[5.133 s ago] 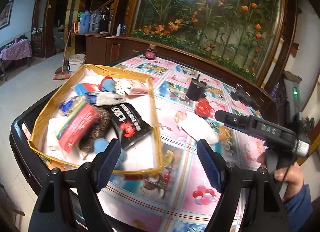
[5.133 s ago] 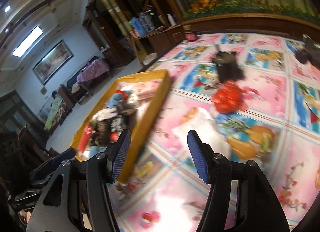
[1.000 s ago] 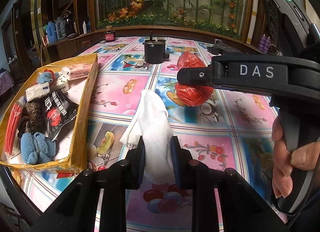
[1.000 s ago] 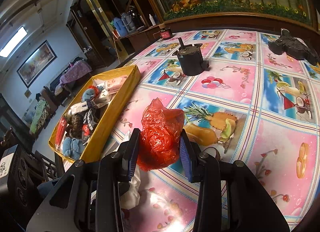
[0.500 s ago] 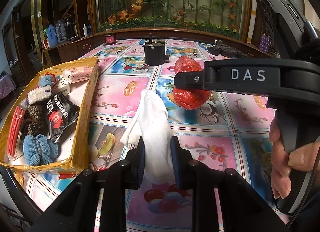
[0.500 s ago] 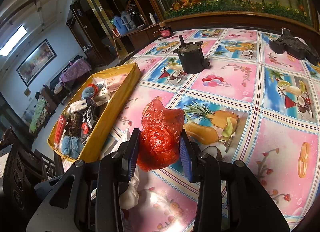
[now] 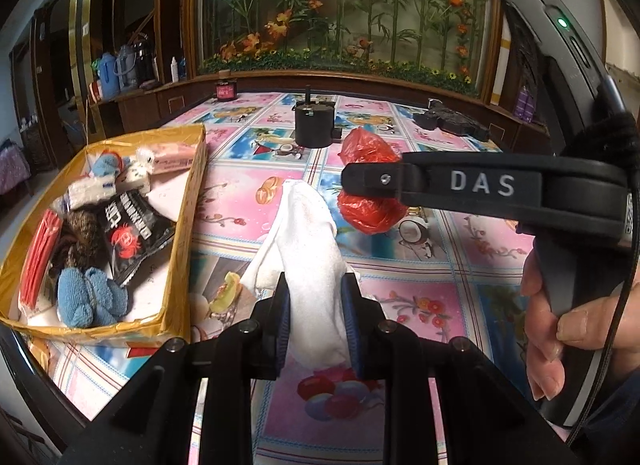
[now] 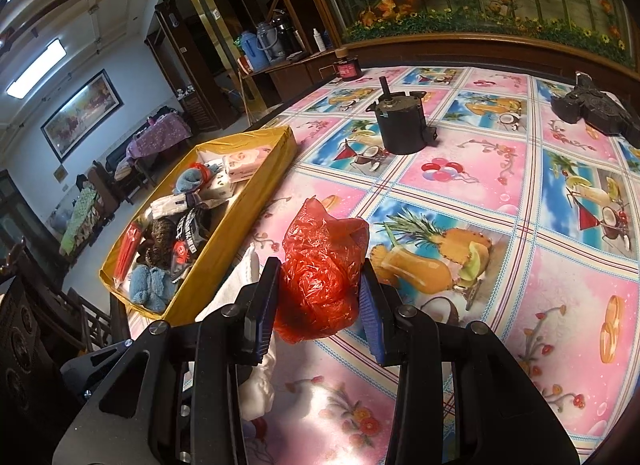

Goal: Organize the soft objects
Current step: 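Carry the white cloth and red plastic bag toward the box with both grippers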

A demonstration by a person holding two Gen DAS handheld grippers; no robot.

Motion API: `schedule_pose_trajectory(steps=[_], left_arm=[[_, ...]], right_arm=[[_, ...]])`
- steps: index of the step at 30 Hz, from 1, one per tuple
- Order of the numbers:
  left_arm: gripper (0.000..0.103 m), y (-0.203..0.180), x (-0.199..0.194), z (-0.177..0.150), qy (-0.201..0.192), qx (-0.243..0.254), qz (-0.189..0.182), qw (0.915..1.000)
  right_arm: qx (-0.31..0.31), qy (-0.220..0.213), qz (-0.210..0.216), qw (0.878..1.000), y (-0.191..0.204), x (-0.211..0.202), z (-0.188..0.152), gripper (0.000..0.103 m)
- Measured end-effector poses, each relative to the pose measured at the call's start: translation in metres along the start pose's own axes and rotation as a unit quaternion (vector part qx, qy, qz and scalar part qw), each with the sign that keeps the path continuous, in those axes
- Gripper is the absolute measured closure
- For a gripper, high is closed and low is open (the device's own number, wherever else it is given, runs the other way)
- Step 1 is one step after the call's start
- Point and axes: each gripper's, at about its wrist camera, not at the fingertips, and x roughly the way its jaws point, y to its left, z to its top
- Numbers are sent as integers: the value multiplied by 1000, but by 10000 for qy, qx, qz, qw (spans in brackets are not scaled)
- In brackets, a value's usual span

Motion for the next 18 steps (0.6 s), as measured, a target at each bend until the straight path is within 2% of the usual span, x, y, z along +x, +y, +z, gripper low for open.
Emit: schedule_pose_trajectory(steps=[4,11,18], left_arm=[[80,17,-5,3,-13,-279,-54,9996],[80,59,-32,16,-417,-712,166,9965],[80,104,-42,15,-561,-1216,419,9901]], right_arm=[[-79,-34,28,10000,4,-1,1,66],[-265,41,161,9995,20,1,0,66],[-464,174,400,9980,46,6,-4,66]])
